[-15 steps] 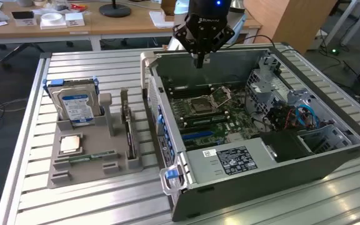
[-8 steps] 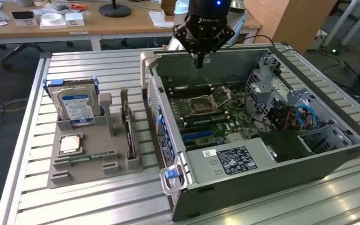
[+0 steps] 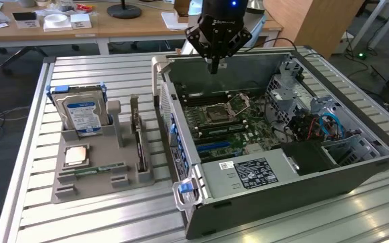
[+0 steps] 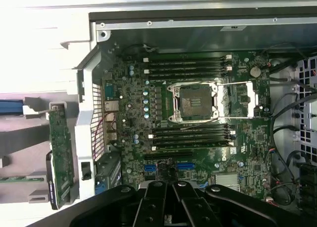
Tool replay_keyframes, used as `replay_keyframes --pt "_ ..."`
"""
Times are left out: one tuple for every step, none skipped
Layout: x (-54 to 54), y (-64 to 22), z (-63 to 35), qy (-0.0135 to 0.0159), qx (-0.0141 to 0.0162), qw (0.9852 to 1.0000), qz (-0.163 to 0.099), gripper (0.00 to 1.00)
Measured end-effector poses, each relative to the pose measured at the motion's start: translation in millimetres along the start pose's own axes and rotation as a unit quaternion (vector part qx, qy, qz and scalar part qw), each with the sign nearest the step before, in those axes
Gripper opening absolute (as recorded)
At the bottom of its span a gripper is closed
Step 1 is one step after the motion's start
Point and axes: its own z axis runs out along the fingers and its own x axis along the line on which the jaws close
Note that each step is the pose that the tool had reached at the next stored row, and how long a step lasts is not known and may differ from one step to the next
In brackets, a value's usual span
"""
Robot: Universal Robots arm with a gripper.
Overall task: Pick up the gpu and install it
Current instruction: 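Reach for the gpu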
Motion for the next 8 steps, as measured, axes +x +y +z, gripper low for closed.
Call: replay_keyframes --pt "2.2 -0.2 0.3 0.0 0.0 1.0 0.0 0.11" --pt "4.6 -0.4 0.6 0.0 0.0 1.0 0.0 0.11" --pt "7.2 -0.6 0.8 0.0 0.0 1.0 0.0 0.11" --pt "9.6 -0.8 1.0 0.0 0.0 1.0 0.0 0.11" --pt "11.7 -0.9 1.2 0.0 0.0 1.0 0.0 0.11" --pt "13.4 -1.1 1.3 0.0 0.0 1.0 0.0 0.11" --pt "14.9 -1.2 1.5 0.0 -0.0001 1.0 0.0 0.11" --pt "16.4 -1.3 1.5 0.0 0.0 1.0 0.0 0.11"
